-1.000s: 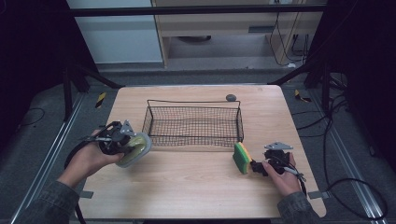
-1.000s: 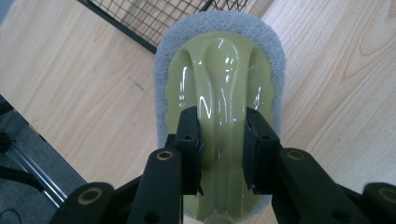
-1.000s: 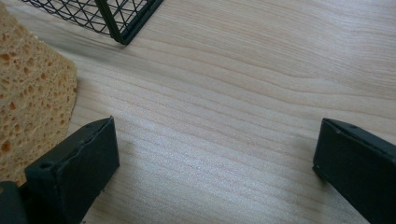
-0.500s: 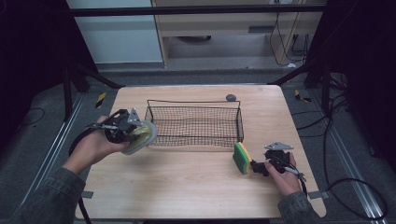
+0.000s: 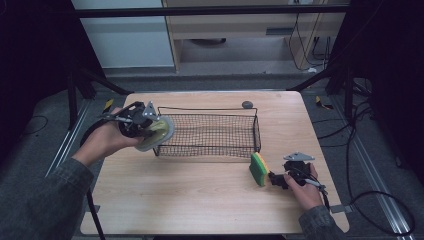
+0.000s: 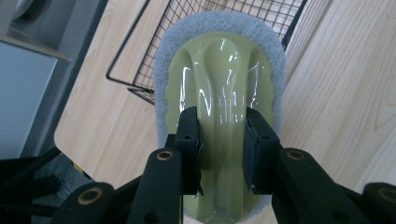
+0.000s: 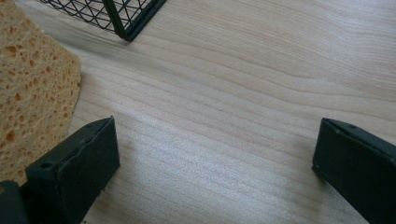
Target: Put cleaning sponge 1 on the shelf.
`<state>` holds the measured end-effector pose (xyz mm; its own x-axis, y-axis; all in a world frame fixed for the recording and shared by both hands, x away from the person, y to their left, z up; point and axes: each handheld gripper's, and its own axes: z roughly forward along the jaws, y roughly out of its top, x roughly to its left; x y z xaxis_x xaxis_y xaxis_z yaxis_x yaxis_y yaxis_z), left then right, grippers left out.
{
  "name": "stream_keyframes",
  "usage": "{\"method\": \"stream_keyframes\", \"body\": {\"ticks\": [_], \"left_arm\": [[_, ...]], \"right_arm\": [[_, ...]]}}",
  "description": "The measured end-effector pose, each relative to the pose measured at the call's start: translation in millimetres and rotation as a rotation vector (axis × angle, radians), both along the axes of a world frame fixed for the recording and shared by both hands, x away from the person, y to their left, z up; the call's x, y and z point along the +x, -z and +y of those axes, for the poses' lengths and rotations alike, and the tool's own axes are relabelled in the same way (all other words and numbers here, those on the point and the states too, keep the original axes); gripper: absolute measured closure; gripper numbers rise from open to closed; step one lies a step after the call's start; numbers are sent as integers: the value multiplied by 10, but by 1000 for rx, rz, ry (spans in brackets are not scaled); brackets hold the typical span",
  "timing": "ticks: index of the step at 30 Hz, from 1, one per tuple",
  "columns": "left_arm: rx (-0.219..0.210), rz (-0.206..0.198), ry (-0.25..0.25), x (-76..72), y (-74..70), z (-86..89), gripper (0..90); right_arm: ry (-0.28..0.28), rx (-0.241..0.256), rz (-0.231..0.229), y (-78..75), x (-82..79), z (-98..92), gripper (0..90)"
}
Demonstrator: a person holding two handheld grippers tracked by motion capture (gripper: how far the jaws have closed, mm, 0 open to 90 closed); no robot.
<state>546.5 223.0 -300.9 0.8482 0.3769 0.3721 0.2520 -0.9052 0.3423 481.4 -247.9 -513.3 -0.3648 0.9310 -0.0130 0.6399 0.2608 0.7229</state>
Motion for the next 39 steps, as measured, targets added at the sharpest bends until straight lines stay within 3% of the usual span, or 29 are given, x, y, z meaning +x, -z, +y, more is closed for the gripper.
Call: {"method": "stream_keyframes", "body": {"ticks": [3,6,12,22,29,39], "left_arm": [[7,-3,24,56,-42,-35,705],[31,-22,81,158,-107,-120,705],[44,-51,143,300,-105,-267,705],[68,-123,164,429,-25,-476,705],[75,-119,202,476,-6,-479,705],[85,-133,207,509,-7,-494,704]], "right_arm": [[-4,-2,-2,3,4,-2,6],[-5,-2,-2,3,5,-2,6],[-5,-1,-1,1,7,-2,6],[-2,3,3,-2,-2,-1,8],[-2,4,1,-2,-2,-1,8],[-3,4,2,-3,-4,0,8]]}}
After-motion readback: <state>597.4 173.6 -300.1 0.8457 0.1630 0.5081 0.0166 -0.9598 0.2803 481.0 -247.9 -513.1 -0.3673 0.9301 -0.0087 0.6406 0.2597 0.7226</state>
